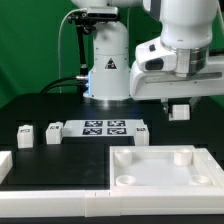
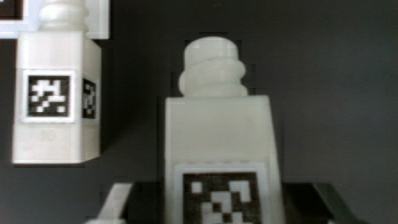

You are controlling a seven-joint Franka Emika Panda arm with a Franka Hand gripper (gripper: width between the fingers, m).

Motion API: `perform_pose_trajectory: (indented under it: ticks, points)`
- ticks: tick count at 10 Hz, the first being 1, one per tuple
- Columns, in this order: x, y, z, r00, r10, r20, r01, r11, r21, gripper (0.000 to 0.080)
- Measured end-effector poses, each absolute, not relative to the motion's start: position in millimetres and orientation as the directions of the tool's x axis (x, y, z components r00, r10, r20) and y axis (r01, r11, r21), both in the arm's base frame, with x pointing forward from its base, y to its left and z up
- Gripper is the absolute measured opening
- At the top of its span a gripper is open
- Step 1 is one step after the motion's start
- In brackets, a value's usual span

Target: Assemble one leg

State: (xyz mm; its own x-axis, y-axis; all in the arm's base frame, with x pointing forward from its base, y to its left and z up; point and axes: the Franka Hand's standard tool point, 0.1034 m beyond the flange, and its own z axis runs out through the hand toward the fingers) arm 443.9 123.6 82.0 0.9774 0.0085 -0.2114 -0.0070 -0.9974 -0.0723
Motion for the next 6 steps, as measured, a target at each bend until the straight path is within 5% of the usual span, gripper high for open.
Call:
perform_pose_trajectory:
  ticks: [6]
  points:
    - [469.9, 123.2, 92.4, 0.951, 0.02, 0.309, 0.052, -0.994, -0.095, 0.029]
